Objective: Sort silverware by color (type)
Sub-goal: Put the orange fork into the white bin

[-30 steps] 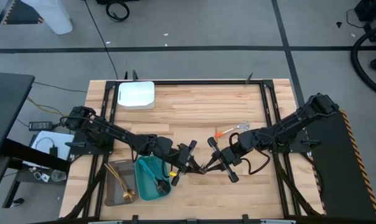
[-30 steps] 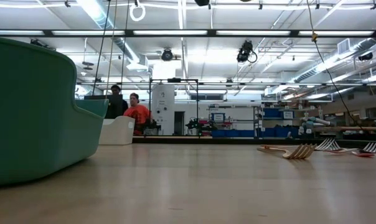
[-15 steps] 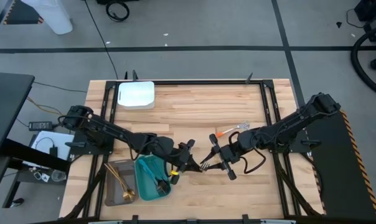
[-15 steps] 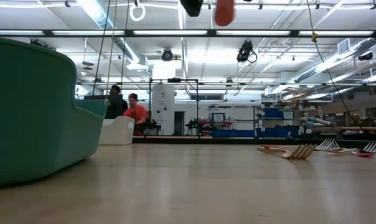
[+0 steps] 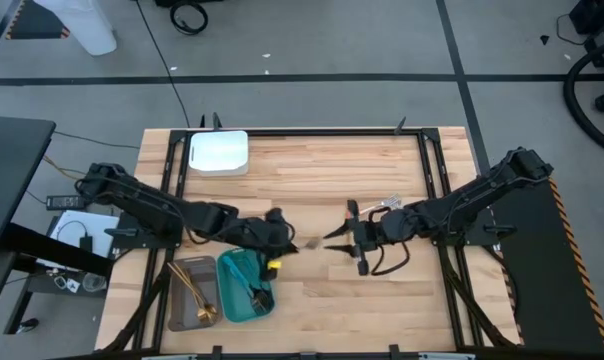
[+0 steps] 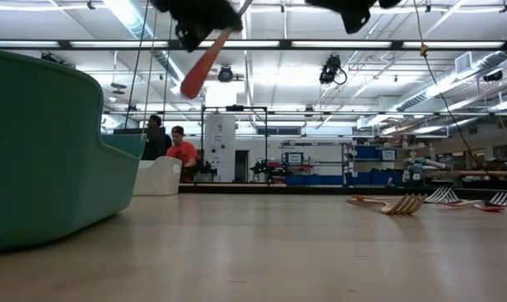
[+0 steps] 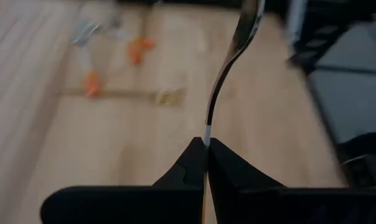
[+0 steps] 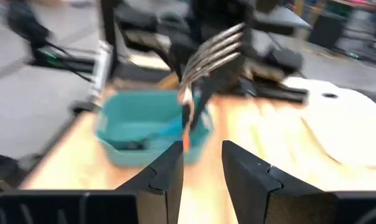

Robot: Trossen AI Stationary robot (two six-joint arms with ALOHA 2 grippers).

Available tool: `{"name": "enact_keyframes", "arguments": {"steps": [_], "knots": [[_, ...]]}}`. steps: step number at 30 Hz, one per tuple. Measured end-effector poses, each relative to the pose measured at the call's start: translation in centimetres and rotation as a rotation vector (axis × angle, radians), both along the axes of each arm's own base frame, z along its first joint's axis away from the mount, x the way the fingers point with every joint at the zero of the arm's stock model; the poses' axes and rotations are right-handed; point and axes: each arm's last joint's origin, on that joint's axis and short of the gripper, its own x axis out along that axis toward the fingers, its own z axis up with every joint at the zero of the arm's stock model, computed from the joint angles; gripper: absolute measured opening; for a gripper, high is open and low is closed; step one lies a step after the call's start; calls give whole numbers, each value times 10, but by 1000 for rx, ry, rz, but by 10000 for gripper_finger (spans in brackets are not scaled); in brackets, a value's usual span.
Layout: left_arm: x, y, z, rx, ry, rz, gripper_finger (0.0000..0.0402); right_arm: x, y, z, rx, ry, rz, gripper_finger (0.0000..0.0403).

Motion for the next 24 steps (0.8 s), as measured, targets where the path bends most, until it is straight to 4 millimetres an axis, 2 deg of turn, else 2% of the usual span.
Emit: {"name": "enact_keyframes", "arguments": {"steps": [7,16,19,24], "knots": [[-24,20,2,78,167,133,15,1,-12,-7,-39,67,-78,120],[-45,45,-14,256,444,250,15,2,-21,-13,-17,84,-115,120],[-48,51,-15,327,478,251,15,2,-20,-13,-7,82,-97,120],[-56,58,-19,547,595,200,15,2,-20,-13,-4,83,-90,120]]}}
